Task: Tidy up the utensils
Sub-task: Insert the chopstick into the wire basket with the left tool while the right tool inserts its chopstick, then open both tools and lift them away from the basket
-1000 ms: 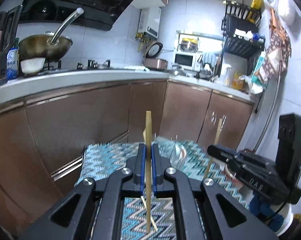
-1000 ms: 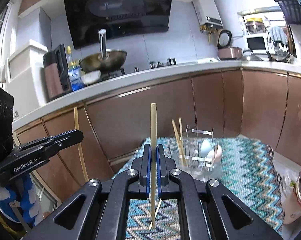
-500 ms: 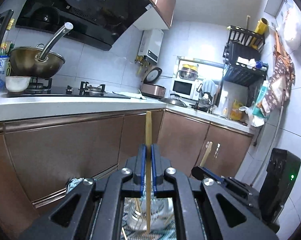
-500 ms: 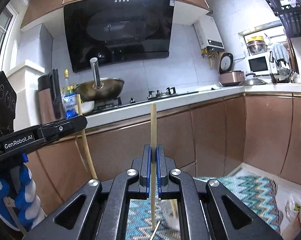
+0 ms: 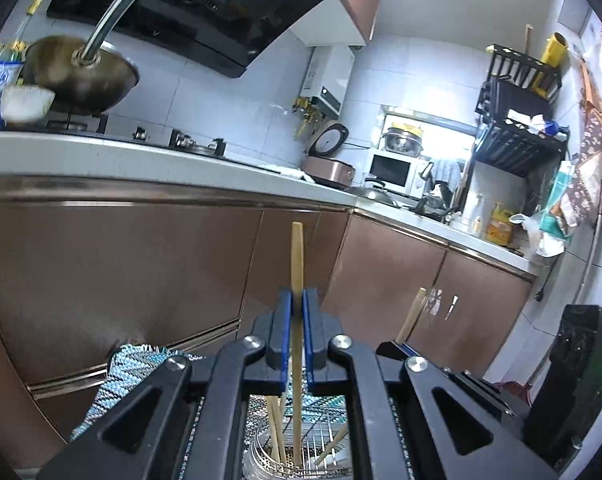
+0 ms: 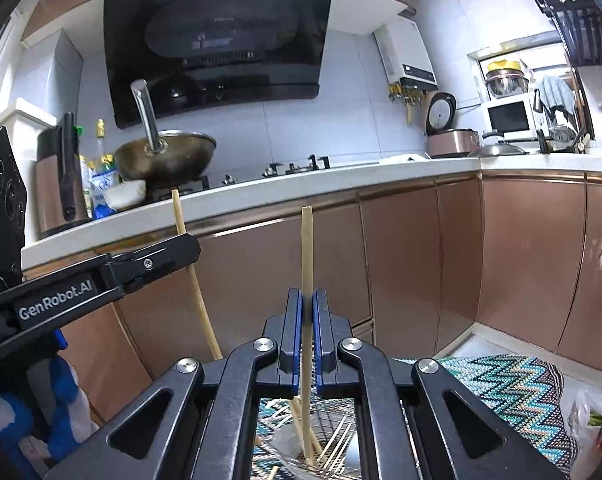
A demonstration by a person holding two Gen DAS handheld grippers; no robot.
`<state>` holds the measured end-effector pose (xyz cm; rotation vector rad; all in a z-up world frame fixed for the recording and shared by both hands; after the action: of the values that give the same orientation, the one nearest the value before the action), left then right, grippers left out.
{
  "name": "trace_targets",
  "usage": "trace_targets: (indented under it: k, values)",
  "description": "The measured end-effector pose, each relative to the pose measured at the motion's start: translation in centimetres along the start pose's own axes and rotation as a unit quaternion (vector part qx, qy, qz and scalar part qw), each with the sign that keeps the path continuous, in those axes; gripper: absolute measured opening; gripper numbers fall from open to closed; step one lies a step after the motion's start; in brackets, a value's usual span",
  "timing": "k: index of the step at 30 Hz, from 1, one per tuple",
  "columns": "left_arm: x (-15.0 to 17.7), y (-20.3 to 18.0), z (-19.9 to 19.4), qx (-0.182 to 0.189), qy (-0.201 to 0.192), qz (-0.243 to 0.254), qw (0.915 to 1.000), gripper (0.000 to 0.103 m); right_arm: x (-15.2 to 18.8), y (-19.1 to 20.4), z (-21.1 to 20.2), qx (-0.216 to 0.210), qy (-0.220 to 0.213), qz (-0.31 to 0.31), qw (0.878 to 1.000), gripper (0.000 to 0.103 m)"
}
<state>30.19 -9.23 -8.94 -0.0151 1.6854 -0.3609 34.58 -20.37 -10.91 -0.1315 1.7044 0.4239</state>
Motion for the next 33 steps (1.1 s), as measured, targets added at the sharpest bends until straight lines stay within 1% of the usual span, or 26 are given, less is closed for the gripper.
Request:
trace_targets:
  k: [6, 7, 8, 9, 10, 11, 14, 19, 24, 27, 31, 33]
  values:
    - [2.3, 0.3, 1.5, -0.013, 0.018, 0.011, 0.9997, 0.007, 1.7, -0.8, 0.9, 0.009, 0.022, -0.002, 1.0, 0.007]
    - [2.3, 0.5, 1.5, -0.014, 0.018, 0.009, 0.9997, 0.008, 1.8, -0.8, 0.9, 0.009, 0.023, -0.001, 1.0, 0.012]
    - [2.3, 0.6, 1.3, -0.014, 0.018, 0.008, 0.9997, 0.009, 1.8, -0.9, 0.8, 0.01, 0.024, 0.0, 1.0, 0.02]
    - [2.1, 0.7, 1.1, -0.014, 0.017, 0.007, 0.9997, 0.011, 1.7, -0.7, 0.7, 0.012, 0.024, 0.0, 1.0, 0.025]
    - [1.9, 0.8, 0.8, -0.014, 0.015, 0.006, 0.9998, 0.015, 1.6, -0.6, 0.5, 0.014, 0.022, 0.001, 1.0, 0.033]
    - [1.5, 0.9, 0.4, -0.015, 0.012, 0.004, 0.9998, 0.02, 1.4, -0.5, 0.2, 0.014, 0.019, 0.002, 1.0, 0.036]
    - [0.4, 1.0, -1.3, -0.028, 0.004, 0.005, 0.9996, 0.027, 0.7, -0.3, -0.9, 0.02, 0.011, 0.002, 1.0, 0.039]
    - [-1.3, 1.6, -4.1, -0.045, 0.008, 0.009, 0.9989, 0.029, -0.5, 0.4, -3.6, 0.029, 0.001, 0.004, 1.0, 0.04]
    - [-3.0, 2.2, -7.9, -0.06, 0.007, 0.026, 0.9978, 0.029, -2.2, 1.9, -7.2, 0.035, -0.012, -0.001, 0.999, 0.04]
    - [-4.1, 2.5, -10.9, -0.071, -0.007, 0.035, 0.9968, 0.03, -3.3, 2.5, -9.3, 0.038, -0.021, 0.001, 0.999, 0.04]
    - [-5.6, 2.4, -14.2, -0.081, -0.031, 0.045, 0.9952, 0.038, -4.3, 3.7, -11.6, 0.041, -0.032, -0.001, 0.999, 0.04]
    - [-6.1, 2.2, -16.2, -0.083, -0.046, 0.051, 0.9942, 0.039, -4.7, 4.5, -12.7, 0.042, -0.037, -0.003, 0.998, 0.04]
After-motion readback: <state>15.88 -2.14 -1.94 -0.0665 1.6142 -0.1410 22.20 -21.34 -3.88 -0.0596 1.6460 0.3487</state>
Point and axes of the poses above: each gripper's, at about its wrist camera, not at the fingertips, and z roughly the way its jaws point, y to its left, x to its underside, the point moved 2 cm from there along z, roughly the way its jaws point, and after that the axes turned 7 degrees about -y, right-handed, at the moved point
